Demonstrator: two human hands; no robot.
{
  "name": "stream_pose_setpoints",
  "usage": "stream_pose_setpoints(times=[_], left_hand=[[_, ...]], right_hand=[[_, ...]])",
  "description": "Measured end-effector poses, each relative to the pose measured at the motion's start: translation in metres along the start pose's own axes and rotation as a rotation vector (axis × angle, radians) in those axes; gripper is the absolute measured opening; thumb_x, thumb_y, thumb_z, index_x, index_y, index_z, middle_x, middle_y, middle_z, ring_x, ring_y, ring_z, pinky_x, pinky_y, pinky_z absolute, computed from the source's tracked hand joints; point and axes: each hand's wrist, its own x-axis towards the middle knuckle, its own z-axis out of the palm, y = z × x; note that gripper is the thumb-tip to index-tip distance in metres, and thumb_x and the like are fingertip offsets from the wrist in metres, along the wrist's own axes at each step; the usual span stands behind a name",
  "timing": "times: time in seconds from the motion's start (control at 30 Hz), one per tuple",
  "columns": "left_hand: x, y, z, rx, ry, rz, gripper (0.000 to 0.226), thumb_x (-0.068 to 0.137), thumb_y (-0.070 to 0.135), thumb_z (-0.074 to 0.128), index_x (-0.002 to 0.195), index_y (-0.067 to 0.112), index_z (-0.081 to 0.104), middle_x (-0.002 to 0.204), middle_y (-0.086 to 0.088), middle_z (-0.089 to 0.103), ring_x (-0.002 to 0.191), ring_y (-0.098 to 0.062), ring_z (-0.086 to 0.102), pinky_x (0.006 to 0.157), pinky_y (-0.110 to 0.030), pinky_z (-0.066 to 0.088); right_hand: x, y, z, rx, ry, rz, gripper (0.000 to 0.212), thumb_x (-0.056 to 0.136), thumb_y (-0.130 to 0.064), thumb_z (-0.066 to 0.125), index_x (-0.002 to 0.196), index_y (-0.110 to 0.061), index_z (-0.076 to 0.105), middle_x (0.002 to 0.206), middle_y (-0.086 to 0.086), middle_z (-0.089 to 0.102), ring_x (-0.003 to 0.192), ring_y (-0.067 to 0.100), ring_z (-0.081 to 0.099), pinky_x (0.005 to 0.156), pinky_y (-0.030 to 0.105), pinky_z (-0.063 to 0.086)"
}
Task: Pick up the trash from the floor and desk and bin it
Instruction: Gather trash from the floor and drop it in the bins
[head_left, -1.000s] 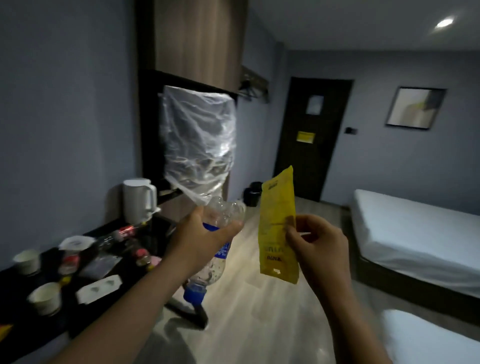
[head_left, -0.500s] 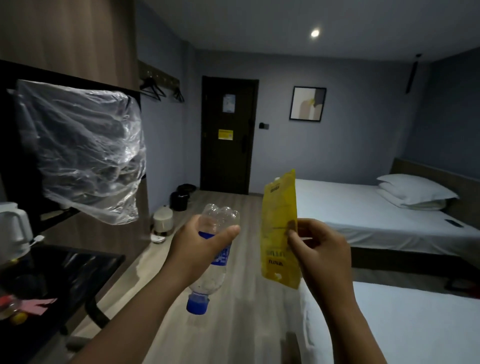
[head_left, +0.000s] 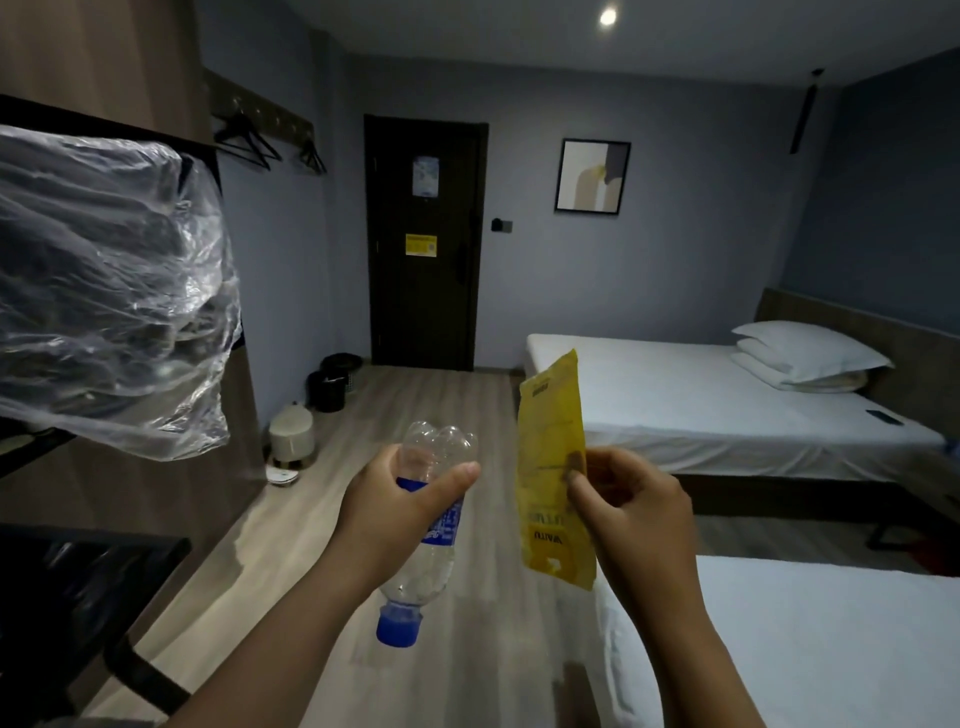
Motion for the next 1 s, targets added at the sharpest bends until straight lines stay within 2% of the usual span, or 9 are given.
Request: stream_pose_setpoints(times=[0.13, 0.27, 0.47, 0.73, 0.87, 1.0], left_hand=[[0.067, -0.022, -0.031, -0.013, 0.001, 0.007, 0.073, 0.051, 0.069, 0.063, 0.108, 0.025, 0.057, 0.099, 0.002, 0.067, 0.089, -0.012, 0.065, 0.071, -0.025, 0.052], [0.141, -0.038, -0.068, -0.047, 0.015, 0.002, 0.065, 0.051, 0.067, 0.066, 0.103, 0.030, 0.055, 0.097, 0.006, 0.066, 0.088, -0.010, 0.065, 0.069, -0.023, 0.051], [0.240, -0.071, -0.098, -0.061, 0.008, -0.020, 0.064, 0.052, 0.064, 0.067, 0.105, 0.030, 0.055, 0.097, 0.008, 0.066, 0.087, -0.007, 0.064, 0.064, -0.019, 0.048], [0.373, -0.115, -0.078, -0.031, -0.010, -0.035, 0.045, 0.065, 0.056, 0.072, 0.099, 0.033, 0.054, 0.094, 0.008, 0.066, 0.082, -0.007, 0.065, 0.059, -0.016, 0.047], [0.451, -0.127, -0.056, -0.034, 0.010, -0.044, 0.054, 0.056, 0.063, 0.069, 0.098, 0.033, 0.056, 0.092, 0.009, 0.067, 0.080, -0.006, 0.066, 0.057, -0.014, 0.046], [0.520, -0.134, -0.041, -0.039, 0.044, -0.072, 0.060, 0.050, 0.064, 0.068, 0.100, 0.032, 0.056, 0.091, 0.007, 0.068, 0.078, -0.007, 0.067, 0.057, -0.014, 0.047]], right_hand=[[0.047, 0.014, 0.061, -0.006, -0.015, 0.013, 0.020, 0.083, -0.023, 0.069, 0.084, -0.042, 0.064, 0.079, -0.016, 0.070, 0.076, -0.001, 0.067, 0.063, 0.020, 0.057], [0.102, 0.017, 0.129, -0.001, -0.044, 0.007, 0.011, 0.083, -0.024, 0.068, 0.083, -0.034, 0.071, 0.078, -0.015, 0.071, 0.070, 0.004, 0.068, 0.058, 0.025, 0.058], [0.165, 0.044, 0.208, -0.020, -0.061, 0.036, 0.011, 0.083, -0.021, 0.069, 0.086, -0.031, 0.072, 0.078, -0.014, 0.071, 0.071, 0.003, 0.068, 0.057, 0.019, 0.055], [0.260, 0.117, 0.273, -0.038, -0.049, 0.082, 0.008, 0.083, -0.023, 0.068, 0.085, -0.030, 0.072, 0.078, -0.016, 0.069, 0.070, 0.003, 0.067, 0.057, 0.019, 0.055], [0.330, 0.162, 0.301, -0.009, -0.035, 0.062, 0.012, 0.082, -0.023, 0.069, 0.081, -0.035, 0.069, 0.080, -0.022, 0.068, 0.072, -0.002, 0.065, 0.055, 0.010, 0.049], [0.399, 0.198, 0.322, -0.001, -0.042, 0.060, 0.011, 0.082, -0.022, 0.069, 0.082, -0.033, 0.070, 0.077, -0.022, 0.068, 0.073, -0.002, 0.065, 0.057, 0.009, 0.049]])
